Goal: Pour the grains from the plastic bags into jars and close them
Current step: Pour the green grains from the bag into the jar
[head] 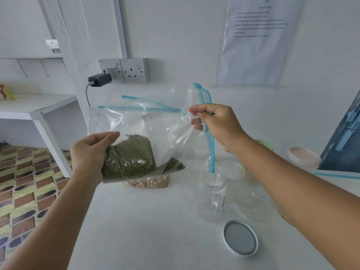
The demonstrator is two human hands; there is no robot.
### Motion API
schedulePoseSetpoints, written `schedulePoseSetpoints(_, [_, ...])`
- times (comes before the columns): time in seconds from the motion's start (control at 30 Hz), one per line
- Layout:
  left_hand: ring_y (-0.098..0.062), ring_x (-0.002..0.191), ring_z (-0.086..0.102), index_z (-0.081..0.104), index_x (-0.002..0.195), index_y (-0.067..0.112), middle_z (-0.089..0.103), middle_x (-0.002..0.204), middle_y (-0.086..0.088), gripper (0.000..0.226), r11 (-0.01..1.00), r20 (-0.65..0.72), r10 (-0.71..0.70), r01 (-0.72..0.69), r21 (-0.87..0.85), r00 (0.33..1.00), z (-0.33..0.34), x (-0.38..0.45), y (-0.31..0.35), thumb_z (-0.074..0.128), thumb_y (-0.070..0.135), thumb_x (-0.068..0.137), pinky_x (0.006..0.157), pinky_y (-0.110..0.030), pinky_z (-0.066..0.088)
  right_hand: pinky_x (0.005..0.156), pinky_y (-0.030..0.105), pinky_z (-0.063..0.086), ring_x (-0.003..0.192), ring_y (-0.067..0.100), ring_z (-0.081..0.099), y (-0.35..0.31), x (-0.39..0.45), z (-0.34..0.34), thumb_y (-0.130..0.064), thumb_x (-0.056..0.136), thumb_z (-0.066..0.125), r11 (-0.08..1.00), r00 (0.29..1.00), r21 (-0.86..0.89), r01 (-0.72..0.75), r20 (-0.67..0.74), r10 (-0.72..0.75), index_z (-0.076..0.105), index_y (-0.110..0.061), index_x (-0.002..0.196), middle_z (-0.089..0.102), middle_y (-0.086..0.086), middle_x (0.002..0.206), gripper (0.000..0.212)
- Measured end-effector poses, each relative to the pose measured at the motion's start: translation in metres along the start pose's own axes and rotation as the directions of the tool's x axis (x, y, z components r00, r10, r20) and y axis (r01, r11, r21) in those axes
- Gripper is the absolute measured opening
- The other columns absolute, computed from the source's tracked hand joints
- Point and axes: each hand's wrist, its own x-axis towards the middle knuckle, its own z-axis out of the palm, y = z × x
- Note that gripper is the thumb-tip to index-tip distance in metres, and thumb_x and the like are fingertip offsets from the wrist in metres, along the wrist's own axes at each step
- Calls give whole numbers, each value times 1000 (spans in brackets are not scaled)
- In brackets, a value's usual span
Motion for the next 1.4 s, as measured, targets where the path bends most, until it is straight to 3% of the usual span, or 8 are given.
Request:
schedulePoseSetpoints(0.17, [-12,67,69,83,84,21,75,71,8,20,1000,28,12,-12,5,1000,3,0,6,94,31,71,77,-35,60,87,41,63,92,24,76,7,-3,-6,0,103,57,999,1000,44,-9,-19,10,81,-14,103,76,7,104,28])
schedulePoseSetpoints(0.47, [-18,80,70,84,80,27,77,77,7,19,996,37,62,-65,67,997,8,1,16,96,36,68,92,-46,61,88,40,63,92,23,76,9,-3,-11,-1,103,57,998,1000,67,2,-31,0,80,-16,103,75,9,106,28])
schedulePoseSetpoints(0.7, [-9,59,63,82,80,24,72,66,11,19,993,40,102,-104,59,994,13,5,32,94,34,69,80,-39,61,92,42,62,95,23,76,17,-10,-12,0,104,55,991,999,133,-14,-46,20,80,-13,106,74,8,107,28])
schedulePoseSetpoints(0.93, [-19,73,66,83,76,27,75,74,5,18,985,73,150,-155,78,986,15,10,44,96,35,66,92,-51,61,92,42,62,93,22,76,15,-10,-15,1,104,55,985,998,172,-7,-66,18,80,-15,103,74,8,107,29])
schedulePoseSetpoints(1.3, [-6,60,62,82,74,28,75,72,10,17,984,76,145,-152,94,987,12,16,52,95,36,66,80,-34,57,91,41,62,94,23,76,17,-10,-7,2,104,55,976,998,216,-21,-52,33,80,-17,100,73,14,112,31])
schedulePoseSetpoints(1.4, [-8,62,62,81,72,29,74,68,13,13,984,66,141,-147,100,988,10,17,52,93,32,71,82,-35,58,90,40,63,92,22,76,13,-9,-3,2,104,54,976,999,215,-21,-36,29,79,-14,102,73,11,108,31])
